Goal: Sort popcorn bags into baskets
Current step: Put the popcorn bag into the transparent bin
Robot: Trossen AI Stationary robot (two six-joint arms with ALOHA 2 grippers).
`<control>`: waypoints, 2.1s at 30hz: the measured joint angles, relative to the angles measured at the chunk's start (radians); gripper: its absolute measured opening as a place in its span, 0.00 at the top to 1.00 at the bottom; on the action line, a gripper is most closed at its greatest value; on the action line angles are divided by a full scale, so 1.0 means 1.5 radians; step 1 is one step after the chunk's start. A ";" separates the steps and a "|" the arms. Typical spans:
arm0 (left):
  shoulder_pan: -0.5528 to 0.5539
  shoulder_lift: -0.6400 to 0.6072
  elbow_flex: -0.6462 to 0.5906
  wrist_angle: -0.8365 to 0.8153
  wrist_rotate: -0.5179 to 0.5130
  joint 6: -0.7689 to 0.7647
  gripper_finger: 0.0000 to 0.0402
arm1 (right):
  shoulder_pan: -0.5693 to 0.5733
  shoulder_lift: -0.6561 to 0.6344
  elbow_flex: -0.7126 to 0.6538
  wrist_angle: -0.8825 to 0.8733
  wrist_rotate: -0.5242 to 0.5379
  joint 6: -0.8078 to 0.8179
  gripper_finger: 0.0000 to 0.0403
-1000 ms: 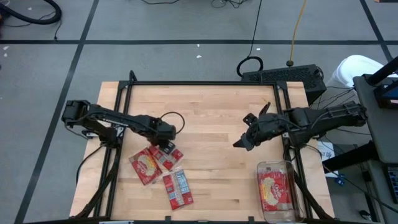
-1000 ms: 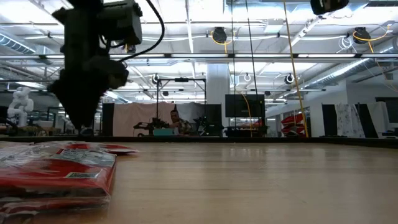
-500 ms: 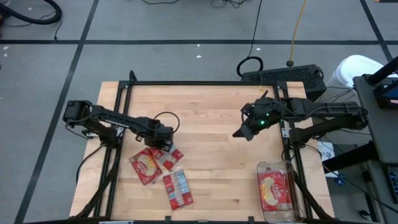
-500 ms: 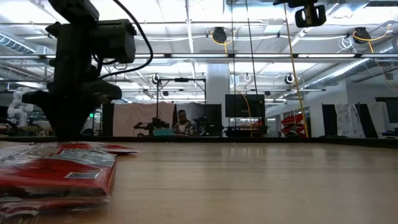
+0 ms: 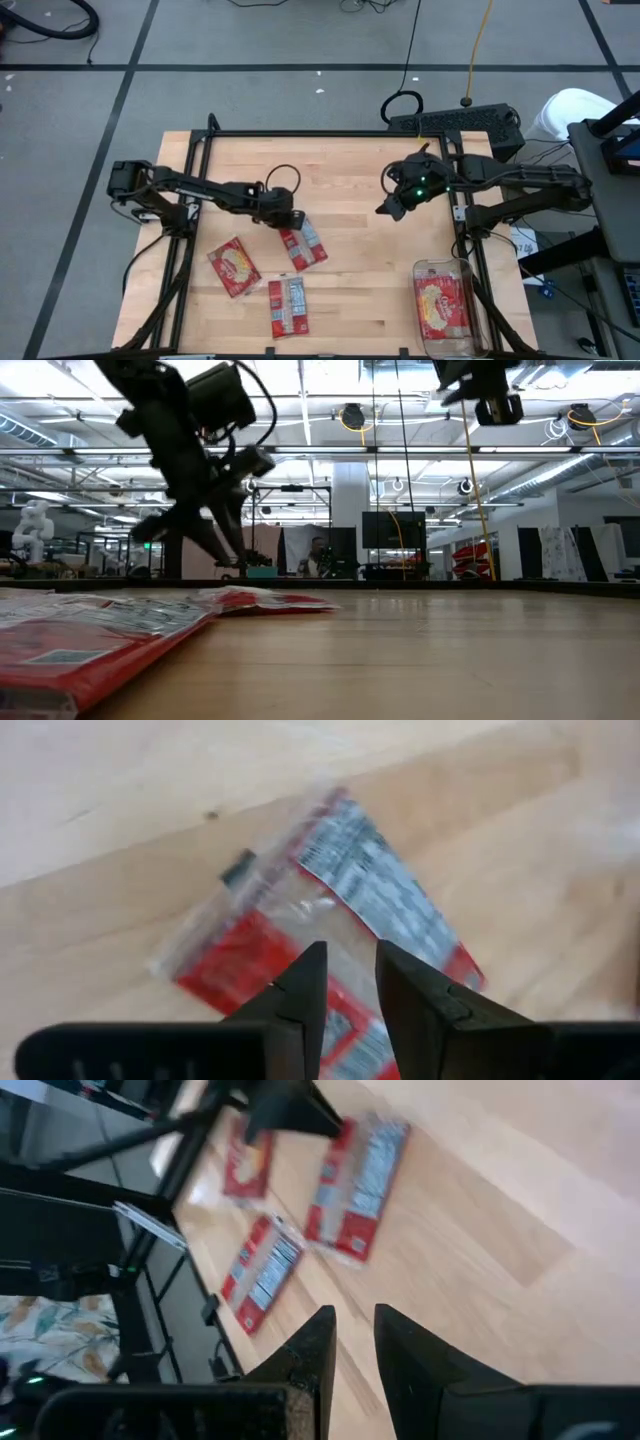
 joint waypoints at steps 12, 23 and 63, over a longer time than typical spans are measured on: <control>-0.094 -0.009 0.129 -0.222 0.030 0.396 0.77 | 0.066 0.046 -0.080 0.132 -0.001 0.250 0.84; -0.154 0.025 0.079 -0.154 -0.056 0.529 0.77 | 0.106 0.287 0.048 0.201 0.070 0.248 0.84; -0.148 0.143 0.039 0.044 -0.088 0.456 0.77 | 0.122 0.486 -0.124 0.545 0.107 0.251 0.42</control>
